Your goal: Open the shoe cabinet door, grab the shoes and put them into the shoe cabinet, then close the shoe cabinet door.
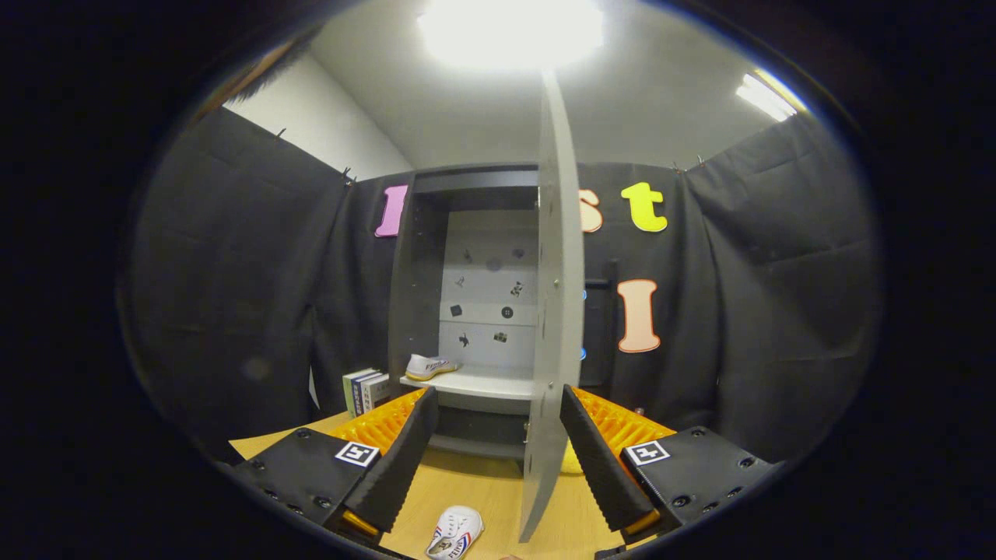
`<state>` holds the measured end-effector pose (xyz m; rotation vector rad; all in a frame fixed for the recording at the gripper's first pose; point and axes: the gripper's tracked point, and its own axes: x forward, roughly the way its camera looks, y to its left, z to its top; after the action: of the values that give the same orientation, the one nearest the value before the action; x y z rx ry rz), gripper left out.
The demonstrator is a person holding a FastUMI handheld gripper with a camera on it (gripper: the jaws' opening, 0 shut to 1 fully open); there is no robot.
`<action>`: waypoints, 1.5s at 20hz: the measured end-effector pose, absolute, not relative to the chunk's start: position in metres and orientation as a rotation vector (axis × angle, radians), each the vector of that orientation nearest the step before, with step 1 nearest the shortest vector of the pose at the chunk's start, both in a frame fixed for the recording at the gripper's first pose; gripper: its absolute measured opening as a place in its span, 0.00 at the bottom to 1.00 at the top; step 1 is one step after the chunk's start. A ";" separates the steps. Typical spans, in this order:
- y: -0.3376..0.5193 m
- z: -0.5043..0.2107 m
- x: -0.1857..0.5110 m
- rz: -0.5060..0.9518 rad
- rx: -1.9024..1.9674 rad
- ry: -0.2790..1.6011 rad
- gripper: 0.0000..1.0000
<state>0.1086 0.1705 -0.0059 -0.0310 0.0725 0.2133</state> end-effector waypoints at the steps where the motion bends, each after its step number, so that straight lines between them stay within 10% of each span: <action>1: 0.181 -0.018 0.109 0.218 -0.033 0.098 0.99; 30: 0.244 -0.363 0.124 0.209 0.014 0.873 0.98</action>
<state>0.1238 0.2438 -0.3630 0.0143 0.8734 0.2085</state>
